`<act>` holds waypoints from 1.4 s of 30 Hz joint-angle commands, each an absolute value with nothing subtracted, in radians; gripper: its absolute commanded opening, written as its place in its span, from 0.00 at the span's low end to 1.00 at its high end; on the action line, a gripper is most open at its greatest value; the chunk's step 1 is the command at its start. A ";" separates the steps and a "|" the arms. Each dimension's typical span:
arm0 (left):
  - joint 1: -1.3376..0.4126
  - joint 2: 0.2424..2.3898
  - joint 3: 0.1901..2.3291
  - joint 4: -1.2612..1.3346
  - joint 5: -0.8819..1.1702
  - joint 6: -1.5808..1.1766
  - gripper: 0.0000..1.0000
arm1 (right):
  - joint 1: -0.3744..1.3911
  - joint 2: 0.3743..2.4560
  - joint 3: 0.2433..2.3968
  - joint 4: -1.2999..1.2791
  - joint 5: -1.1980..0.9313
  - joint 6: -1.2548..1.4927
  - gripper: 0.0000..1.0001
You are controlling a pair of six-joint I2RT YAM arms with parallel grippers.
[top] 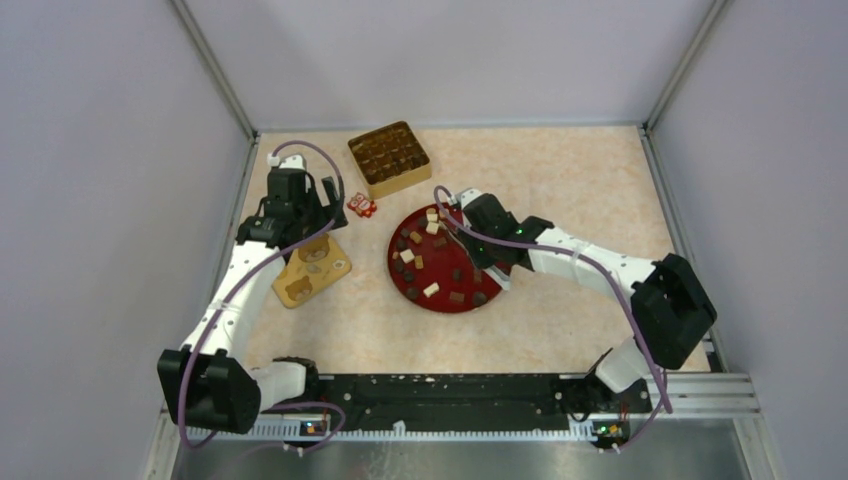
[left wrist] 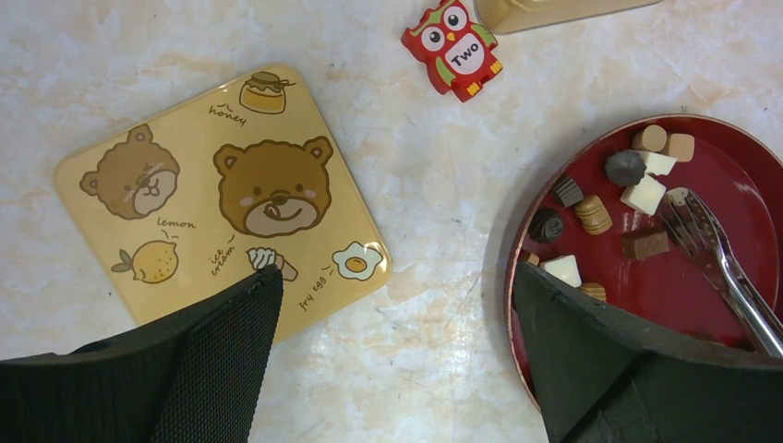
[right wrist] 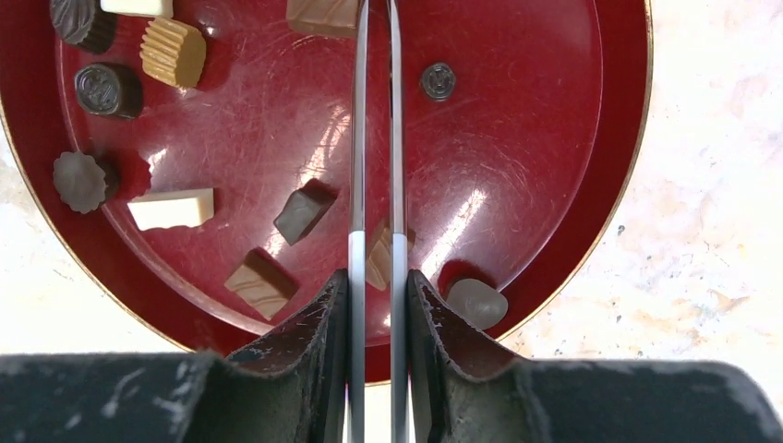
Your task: Pack the chocolate
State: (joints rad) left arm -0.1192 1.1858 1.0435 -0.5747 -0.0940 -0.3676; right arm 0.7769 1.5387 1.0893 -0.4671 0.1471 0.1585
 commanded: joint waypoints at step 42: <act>-0.118 1.162 1.045 -0.538 -0.092 -0.375 0.99 | 0.830 1.488 1.107 -0.436 0.081 0.122 0.21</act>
